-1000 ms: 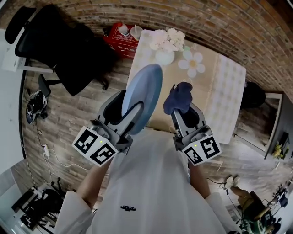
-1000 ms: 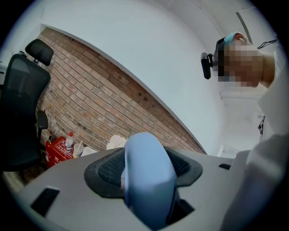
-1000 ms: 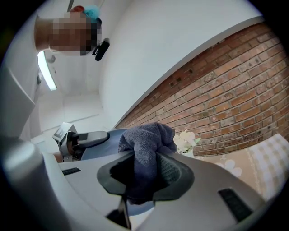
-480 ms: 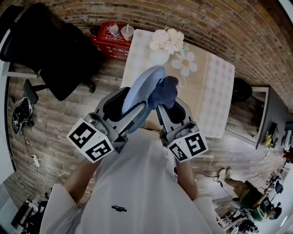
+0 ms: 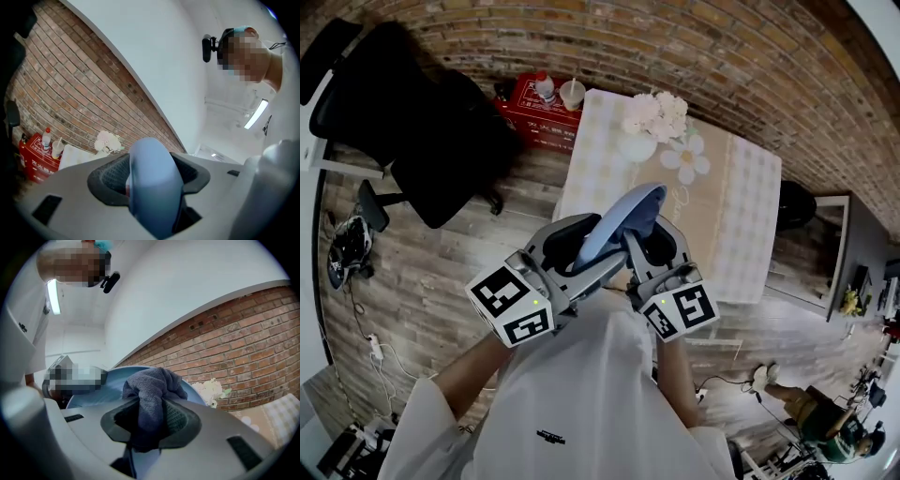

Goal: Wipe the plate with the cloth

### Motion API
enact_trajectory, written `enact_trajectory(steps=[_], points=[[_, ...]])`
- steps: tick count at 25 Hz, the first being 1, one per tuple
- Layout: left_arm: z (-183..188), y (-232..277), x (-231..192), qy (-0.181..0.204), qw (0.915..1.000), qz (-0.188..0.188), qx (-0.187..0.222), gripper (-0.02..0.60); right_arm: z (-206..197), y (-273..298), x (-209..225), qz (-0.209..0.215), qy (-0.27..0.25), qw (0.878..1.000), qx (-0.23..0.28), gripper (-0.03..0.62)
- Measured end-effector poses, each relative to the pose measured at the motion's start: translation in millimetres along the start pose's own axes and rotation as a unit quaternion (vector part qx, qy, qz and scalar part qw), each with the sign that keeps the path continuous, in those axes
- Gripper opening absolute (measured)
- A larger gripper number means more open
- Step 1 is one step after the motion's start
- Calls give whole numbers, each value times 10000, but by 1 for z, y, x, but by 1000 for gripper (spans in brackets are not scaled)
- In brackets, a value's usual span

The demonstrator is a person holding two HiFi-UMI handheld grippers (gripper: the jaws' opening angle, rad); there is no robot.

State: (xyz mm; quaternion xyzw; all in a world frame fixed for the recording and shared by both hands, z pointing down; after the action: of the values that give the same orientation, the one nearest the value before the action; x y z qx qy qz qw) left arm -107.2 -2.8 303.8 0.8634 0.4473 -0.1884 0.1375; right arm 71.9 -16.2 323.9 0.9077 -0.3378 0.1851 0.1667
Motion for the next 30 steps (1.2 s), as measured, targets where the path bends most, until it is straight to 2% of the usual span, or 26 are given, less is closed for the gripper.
enact_trajectory(steps=[5,13,20,30], points=[[3,-5,-4,98,9999,-53,-55,273,0,8,0,-142,76,9997,162,126],[6,-8,2,99,9998,-125,120,273,2,5,13,-444,51,9988,213,126],[14,-7,5,121,9994,-178,260,275,-3,2,30,-781,74,9968,146,126],[23,-5,4,58,9987,-236,446,275,-20,-6,44,-1014,173,9947,-34,126]])
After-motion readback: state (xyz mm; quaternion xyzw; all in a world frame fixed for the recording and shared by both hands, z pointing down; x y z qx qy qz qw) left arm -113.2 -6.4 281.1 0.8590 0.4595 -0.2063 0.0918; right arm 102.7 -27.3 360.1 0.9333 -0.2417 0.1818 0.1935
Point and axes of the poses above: the fingertips, and each gripper's own axes: y forward along the fingers, x to its right, z out of its top, the point moved 10 cm from there along -y, backward along the fingers, and after that the axes turned 12 degrees about y, right-handed, at the moved point
